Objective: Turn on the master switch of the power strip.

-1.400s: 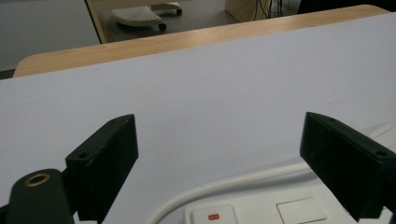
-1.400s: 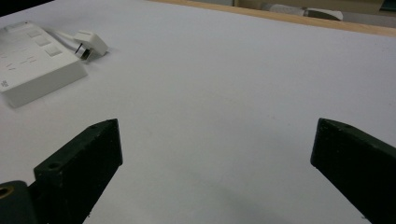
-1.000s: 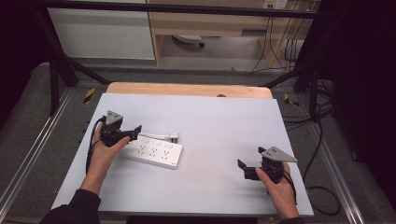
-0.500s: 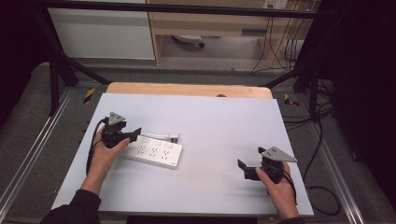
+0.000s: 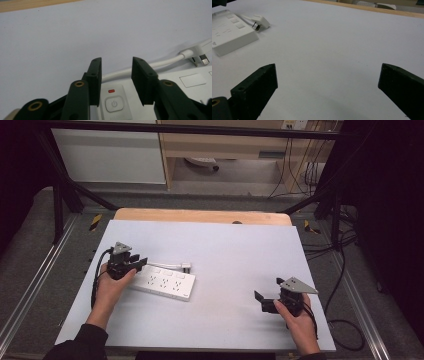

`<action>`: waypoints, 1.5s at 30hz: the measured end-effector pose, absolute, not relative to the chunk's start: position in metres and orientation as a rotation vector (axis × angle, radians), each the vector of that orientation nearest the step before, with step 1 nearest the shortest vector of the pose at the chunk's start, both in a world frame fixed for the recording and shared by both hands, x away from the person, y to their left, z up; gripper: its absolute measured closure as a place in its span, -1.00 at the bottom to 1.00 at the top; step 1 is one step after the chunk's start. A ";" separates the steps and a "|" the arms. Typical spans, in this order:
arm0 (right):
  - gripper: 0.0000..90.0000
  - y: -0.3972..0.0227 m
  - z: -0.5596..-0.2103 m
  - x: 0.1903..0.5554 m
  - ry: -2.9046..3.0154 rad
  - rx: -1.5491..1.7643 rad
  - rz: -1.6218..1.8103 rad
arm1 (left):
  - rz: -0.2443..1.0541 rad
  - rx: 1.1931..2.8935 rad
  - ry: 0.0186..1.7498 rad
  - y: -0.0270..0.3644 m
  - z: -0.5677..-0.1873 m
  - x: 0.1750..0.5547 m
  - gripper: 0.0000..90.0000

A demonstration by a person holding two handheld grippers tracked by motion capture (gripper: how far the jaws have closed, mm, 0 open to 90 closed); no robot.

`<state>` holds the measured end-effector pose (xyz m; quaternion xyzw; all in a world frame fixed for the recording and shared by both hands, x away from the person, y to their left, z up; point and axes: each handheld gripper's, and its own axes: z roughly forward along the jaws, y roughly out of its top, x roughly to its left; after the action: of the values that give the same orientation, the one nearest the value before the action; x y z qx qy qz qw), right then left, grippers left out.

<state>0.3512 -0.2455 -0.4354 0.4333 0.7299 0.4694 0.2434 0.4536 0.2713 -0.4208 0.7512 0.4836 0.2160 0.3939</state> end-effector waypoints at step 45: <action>-0.94 -0.247 -0.438 0.352 1.998 1.196 1.250 | 0.466 1.872 1.208 0.285 -0.420 0.441 1.00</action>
<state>0.3517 -0.2465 -0.4381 0.4385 0.7327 0.4584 0.2466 0.4408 0.2848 -0.4195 0.7466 0.4817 0.1858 0.4195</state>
